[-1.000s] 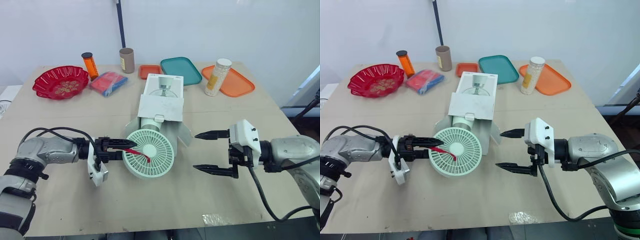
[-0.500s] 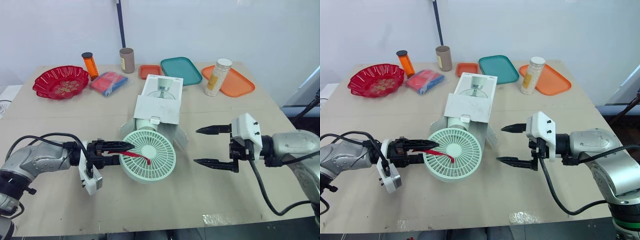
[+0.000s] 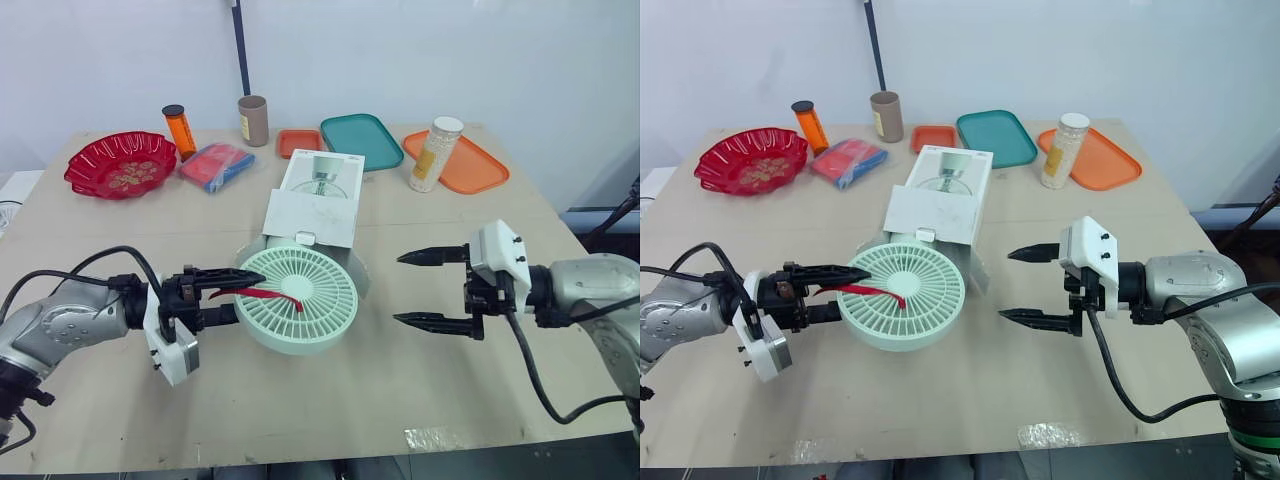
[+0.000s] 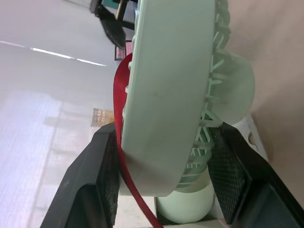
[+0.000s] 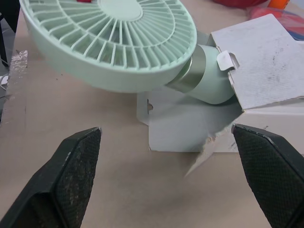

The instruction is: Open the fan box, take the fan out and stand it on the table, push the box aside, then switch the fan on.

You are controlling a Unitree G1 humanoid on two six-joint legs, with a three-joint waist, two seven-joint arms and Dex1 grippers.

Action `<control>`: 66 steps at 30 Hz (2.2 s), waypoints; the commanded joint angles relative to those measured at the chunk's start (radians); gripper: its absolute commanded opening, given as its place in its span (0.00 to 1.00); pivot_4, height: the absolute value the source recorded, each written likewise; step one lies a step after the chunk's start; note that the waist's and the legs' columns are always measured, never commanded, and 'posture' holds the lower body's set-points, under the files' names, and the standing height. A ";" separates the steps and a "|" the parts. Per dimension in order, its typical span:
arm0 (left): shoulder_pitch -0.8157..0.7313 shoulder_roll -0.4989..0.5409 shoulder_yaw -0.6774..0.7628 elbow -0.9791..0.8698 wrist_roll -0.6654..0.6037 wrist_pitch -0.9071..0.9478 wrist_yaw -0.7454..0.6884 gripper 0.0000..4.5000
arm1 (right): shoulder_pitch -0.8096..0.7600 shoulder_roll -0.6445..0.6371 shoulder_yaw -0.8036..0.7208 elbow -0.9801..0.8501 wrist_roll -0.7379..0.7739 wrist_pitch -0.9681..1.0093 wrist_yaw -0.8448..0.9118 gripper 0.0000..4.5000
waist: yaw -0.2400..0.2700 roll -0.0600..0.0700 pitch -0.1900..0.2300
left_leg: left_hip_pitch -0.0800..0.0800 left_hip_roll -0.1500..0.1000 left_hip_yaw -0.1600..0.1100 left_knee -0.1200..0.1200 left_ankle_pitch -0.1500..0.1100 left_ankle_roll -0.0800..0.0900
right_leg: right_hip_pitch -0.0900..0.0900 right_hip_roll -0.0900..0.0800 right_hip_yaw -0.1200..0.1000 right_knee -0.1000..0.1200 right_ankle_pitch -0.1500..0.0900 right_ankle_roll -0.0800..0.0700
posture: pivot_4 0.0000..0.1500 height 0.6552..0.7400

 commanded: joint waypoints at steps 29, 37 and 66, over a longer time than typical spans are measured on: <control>0.089 -0.037 0.348 -0.275 -0.336 0.377 -0.227 0.46 | -0.169 -0.012 -0.100 0.029 0.159 0.122 -0.062 1.00 | 0.000 0.000 0.000 | 0.000 0.001 0.001 0.000 -0.001 0.001 | 0.000 0.001 0.000 -0.001 0.000 0.000 | 1.00 1.00; 0.188 -0.023 0.450 -0.439 -0.534 0.699 -0.257 0.46 | -0.131 -0.006 -0.108 0.014 0.157 0.117 -0.061 1.00 | 0.000 0.001 0.001 | 0.000 0.001 0.001 0.000 -0.002 0.003 | 0.000 0.001 0.000 -0.001 0.000 0.000 | 1.00 1.00; 0.650 -0.254 1.161 -0.909 -0.756 1.494 -0.083 0.46 | -0.258 0.087 -0.010 -0.042 0.320 0.269 -0.123 1.00 | 0.000 0.002 0.002 | 0.000 0.003 0.003 0.001 -0.003 0.004 | 0.000 0.003 0.001 -0.001 0.000 -0.001 | 1.00 1.00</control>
